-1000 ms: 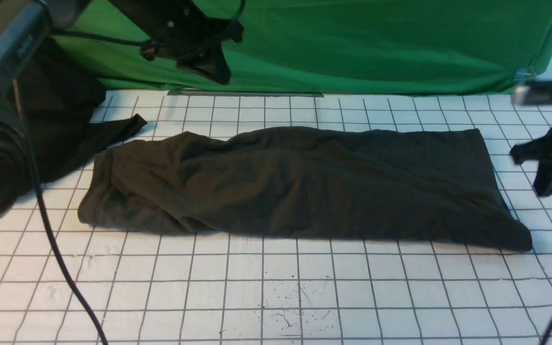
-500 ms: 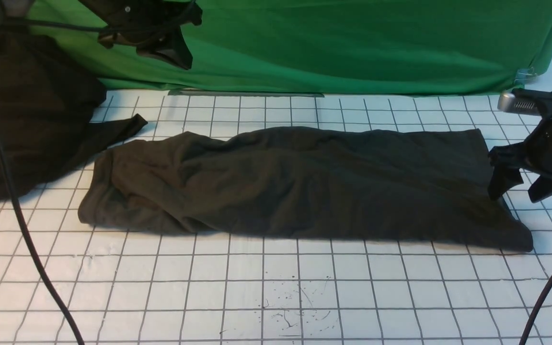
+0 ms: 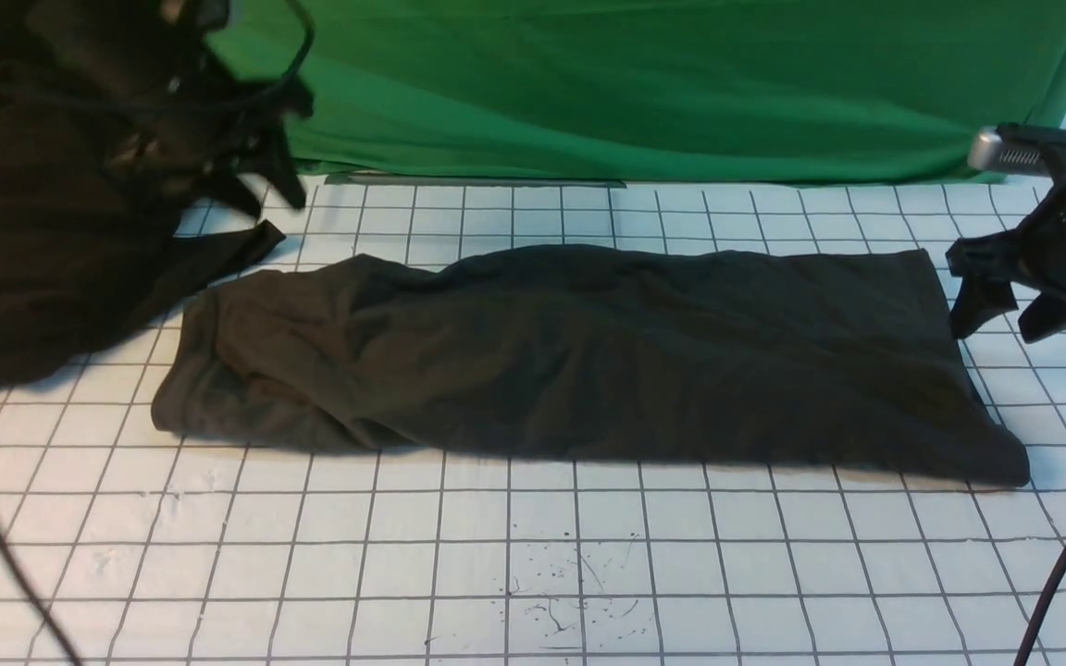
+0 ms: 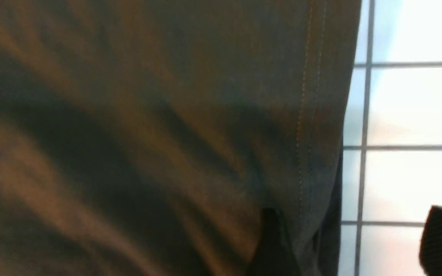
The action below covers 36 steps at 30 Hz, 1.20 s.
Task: Fold a long-sleeved shirt over a white checkered tablecloth.
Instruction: 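Grasp the waist and leg ends of the folded dark trousers and straighten them on the table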
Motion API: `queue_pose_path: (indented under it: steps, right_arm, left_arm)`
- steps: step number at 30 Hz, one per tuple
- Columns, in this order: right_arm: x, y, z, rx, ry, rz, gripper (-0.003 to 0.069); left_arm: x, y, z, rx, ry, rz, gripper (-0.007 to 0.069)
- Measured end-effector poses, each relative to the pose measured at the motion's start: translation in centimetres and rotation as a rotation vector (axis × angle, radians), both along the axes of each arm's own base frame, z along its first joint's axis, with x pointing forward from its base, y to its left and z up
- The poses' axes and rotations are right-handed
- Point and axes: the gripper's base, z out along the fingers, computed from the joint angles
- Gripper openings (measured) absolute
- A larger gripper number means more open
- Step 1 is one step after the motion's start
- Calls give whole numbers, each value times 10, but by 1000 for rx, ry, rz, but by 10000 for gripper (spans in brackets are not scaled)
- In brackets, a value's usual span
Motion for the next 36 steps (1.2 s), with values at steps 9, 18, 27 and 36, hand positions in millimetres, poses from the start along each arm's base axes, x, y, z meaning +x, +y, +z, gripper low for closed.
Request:
queue_pose_path:
  steps: [9,18,27,36]
  right_arm:
    - [2,1,8,0,-5,7,462]
    - [1,4,8,2,4,14,462]
    - [1,4,8,1,5,15,462]
    - [1,4,7,2,9,16,462]
  left_arm:
    - [-68,28,-51,43,236,64,583]
    - [-61,35,-68,98,174,133,592]
    - [-56,32,-98,49,250,143,579]
    - [-54,31,-104,16,263,138,290]
